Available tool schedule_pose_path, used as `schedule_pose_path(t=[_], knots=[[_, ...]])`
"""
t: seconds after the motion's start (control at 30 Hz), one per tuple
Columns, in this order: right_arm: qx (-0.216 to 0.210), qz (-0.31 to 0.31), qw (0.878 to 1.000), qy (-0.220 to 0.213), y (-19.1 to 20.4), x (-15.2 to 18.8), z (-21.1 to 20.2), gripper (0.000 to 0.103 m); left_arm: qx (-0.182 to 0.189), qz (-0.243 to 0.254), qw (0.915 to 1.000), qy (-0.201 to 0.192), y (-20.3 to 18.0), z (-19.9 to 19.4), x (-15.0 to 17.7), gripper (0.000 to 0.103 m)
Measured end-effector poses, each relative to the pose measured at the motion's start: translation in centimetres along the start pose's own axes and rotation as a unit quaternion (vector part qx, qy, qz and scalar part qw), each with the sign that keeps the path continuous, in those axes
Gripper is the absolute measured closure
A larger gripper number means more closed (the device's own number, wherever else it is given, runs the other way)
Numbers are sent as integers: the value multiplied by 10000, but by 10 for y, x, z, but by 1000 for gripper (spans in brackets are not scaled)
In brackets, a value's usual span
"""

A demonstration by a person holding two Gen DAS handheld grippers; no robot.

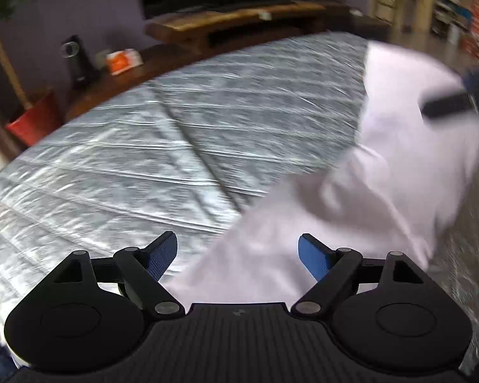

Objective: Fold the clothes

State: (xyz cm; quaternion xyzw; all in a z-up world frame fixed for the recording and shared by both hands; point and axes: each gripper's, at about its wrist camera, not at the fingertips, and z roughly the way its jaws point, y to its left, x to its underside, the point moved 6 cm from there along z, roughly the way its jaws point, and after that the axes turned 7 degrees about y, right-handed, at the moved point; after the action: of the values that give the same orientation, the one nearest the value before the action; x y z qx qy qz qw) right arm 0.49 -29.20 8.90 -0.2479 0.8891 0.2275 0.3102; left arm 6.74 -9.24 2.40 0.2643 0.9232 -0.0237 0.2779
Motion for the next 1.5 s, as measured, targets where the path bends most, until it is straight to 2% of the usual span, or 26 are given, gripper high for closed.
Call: schedule_pose_path(t=[0.17, 0.37, 0.5, 0.57, 0.6, 0.67, 0.7, 0.73, 0.77, 0.87, 0.93, 1.0, 1.07, 1.1, 1.13, 1.2, 1.23, 1.27, 1.43, 1.5], knots=[[-13, -760, 9967, 293, 51, 7, 41, 91, -225, -517, 9983, -155, 37, -13, -2, 15], [-271, -1145, 9912, 599, 92, 25, 84, 97, -451, -992, 9936, -308, 74, -27, -1, 15], [-134, -1332, 9874, 848, 96, 41, 108, 96, -496, -1008, 9931, -335, 82, -33, 0, 15], [-55, -1447, 9858, 846, 96, 44, 103, 93, -513, -1050, 9925, -367, 86, -37, 2, 15], [16, -1492, 9859, 761, 95, 43, 96, 90, -514, -1079, 9921, -383, 89, -39, 3, 15], [303, -1484, 9874, 469, 86, 38, 76, 74, -473, -1129, 9917, -386, 94, -41, 4, 15], [528, -1411, 9876, 435, 78, 37, 71, 57, -403, -1122, 9923, -348, 95, -39, 5, 15], [709, -1348, 9870, 505, 70, 39, 70, 44, -348, -1102, 9928, -310, 94, -38, 6, 15], [740, -1296, 9870, 602, 67, 43, 70, 43, -341, -1039, 9936, -271, 92, -37, 7, 15], [528, -1108, 9892, 804, 69, 53, 74, 45, -323, -851, 9957, -156, 84, -31, 12, 15], [482, -1293, 9865, 878, 81, 62, 78, 46, -310, -726, 9969, -78, 79, -28, 15, 15], [636, -1687, 9793, 917, 93, 72, 84, 46, -297, -600, 9978, -1, 74, -25, 18, 15], [849, -1995, 9721, 894, 95, 78, 90, 55, -310, -525, 9981, 66, 71, -22, 22, 15], [869, -1977, 9723, 892, 92, 78, 91, 68, -308, -513, 9982, 82, 71, -22, 24, 15], [871, -1918, 9736, 880, 88, 77, 92, 77, -307, -508, 9982, 85, 72, -21, 24, 15], [783, -1714, 9788, 799, 83, 72, 90, 81, -309, -504, 9982, 87, 74, -21, 25, 15], [779, -1676, 9800, 741, 82, 70, 88, 89, -312, -508, 9982, 86, 74, -21, 25, 15], [779, -1645, 9810, 675, 82, 68, 87, 92, -315, -511, 9982, 88, 75, -21, 25, 15], [749, -1506, 9855, 228, 90, 46, 83, 94, -409, -337, 9985, 169, 71, -17, 26, 15], [717, -1524, 9853, 272, 94, 44, 91, 94, -447, -251, 9985, 211, 68, -15, 28, 15]])
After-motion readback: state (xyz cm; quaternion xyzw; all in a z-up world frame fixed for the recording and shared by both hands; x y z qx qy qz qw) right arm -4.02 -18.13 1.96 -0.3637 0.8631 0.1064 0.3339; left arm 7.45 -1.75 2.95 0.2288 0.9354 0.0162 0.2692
